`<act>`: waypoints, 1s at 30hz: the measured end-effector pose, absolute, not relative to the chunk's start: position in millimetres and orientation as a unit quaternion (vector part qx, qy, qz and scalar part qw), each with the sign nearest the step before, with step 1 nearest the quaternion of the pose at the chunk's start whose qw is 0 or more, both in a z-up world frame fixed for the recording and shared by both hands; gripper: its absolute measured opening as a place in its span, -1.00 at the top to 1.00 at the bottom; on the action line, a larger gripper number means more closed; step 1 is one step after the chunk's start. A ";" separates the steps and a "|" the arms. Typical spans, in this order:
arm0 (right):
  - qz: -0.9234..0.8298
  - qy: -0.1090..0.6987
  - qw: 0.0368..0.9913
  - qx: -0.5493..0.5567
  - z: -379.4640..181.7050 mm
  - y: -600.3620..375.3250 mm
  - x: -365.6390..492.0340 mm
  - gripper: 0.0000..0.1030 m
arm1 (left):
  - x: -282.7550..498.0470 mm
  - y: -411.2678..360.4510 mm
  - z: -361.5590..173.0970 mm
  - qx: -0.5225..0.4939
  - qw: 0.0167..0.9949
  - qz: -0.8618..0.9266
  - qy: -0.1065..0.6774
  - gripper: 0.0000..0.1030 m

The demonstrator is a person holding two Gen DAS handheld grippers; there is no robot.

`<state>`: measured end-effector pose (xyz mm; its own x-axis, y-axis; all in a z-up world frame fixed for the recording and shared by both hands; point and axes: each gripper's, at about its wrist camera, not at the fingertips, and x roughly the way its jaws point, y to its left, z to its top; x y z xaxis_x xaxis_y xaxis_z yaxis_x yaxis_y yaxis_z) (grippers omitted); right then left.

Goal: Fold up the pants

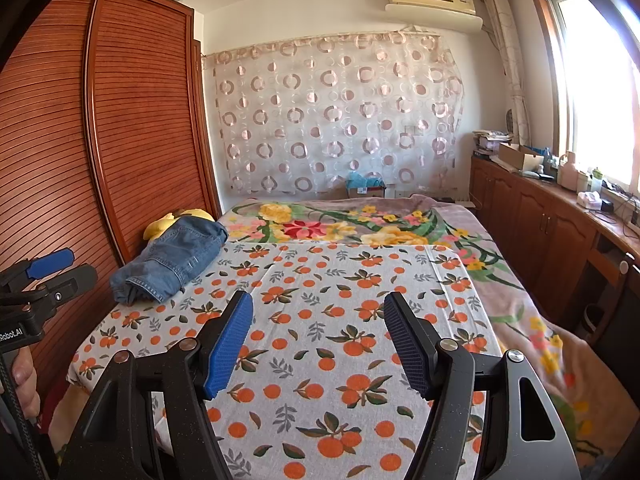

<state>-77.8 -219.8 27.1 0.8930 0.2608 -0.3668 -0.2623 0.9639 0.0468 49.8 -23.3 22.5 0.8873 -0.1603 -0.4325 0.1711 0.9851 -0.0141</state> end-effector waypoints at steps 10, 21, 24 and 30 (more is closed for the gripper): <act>0.133 0.190 0.973 -0.001 26.5 -217.2 -78.3 -0.36 | 49.4 -22.9 22.4 0.013 0.971 -0.085 0.222 -0.67; 0.132 0.190 0.973 0.000 26.3 -216.6 -78.7 -0.36 | 49.8 -23.1 22.7 0.013 0.971 -0.085 0.222 -0.67; 0.133 0.189 0.973 -0.001 26.2 -216.6 -78.7 -0.36 | 49.8 -23.3 22.7 0.013 0.971 -0.085 0.222 -0.67; 0.132 0.189 0.973 0.000 25.9 -215.7 -79.1 -0.36 | 49.8 -23.6 23.0 0.013 0.971 -0.085 0.222 -0.67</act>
<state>-79.1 -215.7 25.9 0.8935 0.2567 -0.3685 -0.2570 0.9652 0.0493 49.8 -23.6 23.0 0.8868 -0.1596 -0.4337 0.1711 0.9852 -0.0126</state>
